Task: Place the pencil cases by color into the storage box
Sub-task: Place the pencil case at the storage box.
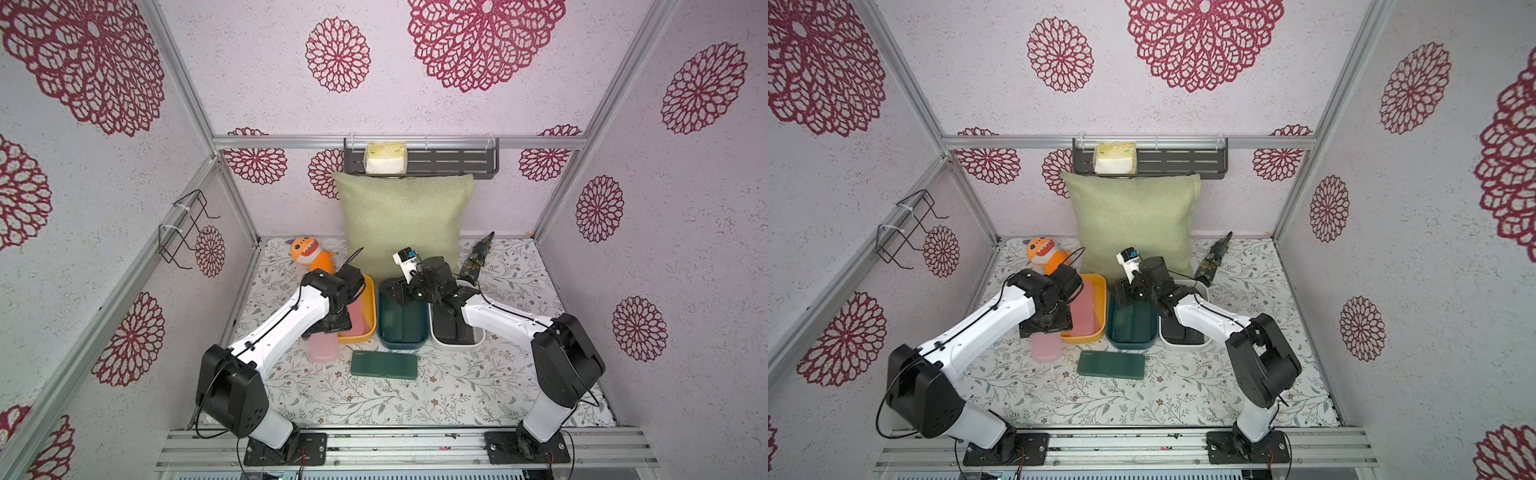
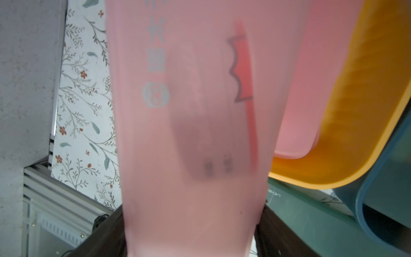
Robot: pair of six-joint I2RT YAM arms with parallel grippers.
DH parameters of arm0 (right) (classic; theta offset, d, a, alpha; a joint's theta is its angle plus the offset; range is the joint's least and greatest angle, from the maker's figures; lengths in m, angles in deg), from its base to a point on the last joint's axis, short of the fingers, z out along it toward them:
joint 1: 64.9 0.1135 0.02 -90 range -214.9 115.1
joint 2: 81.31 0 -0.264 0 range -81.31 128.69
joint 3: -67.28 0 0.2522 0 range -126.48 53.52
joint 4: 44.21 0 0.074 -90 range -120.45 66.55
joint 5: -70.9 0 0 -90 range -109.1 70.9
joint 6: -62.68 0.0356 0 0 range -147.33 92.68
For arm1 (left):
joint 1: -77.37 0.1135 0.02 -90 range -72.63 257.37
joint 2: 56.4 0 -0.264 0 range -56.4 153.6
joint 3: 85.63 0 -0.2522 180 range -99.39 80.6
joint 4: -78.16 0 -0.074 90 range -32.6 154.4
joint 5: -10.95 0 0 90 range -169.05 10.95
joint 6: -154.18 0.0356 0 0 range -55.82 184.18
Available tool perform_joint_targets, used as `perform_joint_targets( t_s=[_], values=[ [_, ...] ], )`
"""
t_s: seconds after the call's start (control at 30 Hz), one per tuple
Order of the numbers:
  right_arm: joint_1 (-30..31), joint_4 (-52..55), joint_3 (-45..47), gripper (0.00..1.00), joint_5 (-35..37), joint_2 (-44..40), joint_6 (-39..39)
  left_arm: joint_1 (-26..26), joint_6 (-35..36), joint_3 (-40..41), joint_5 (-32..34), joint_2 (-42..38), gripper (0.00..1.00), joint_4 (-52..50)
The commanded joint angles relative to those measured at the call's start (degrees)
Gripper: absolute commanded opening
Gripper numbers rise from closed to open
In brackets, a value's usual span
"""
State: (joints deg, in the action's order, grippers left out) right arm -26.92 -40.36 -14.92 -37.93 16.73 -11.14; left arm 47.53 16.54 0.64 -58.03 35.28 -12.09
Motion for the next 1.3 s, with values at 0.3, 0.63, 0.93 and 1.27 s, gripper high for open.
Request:
perform_joint_targets(
  t_s=[0.3,0.63,0.93,1.27],
  values=[
    [-3.48,2.06,4.25,0.44,-0.07,-8.8,0.27,0.21,12.52,-16.36,-1.61,16.48,0.79,5.26],
    [-4.5,3.13,7.24,0.44,1.41,-11.68,0.25,2.14,11.63,-17.89,-4.84,22.41,0.79,9.46],
    [-4.79,3.79,8.41,0.44,2.57,-13.13,0.25,2.25,11.0,-18.76,-6.78,26.11,0.79,10.92],
    [-4.93,4.55,8.59,0.44,3.19,-13.93,-0.1,2.73,10.68,-19.62,-7.28,28.37,0.79,12.41]
  ],
)
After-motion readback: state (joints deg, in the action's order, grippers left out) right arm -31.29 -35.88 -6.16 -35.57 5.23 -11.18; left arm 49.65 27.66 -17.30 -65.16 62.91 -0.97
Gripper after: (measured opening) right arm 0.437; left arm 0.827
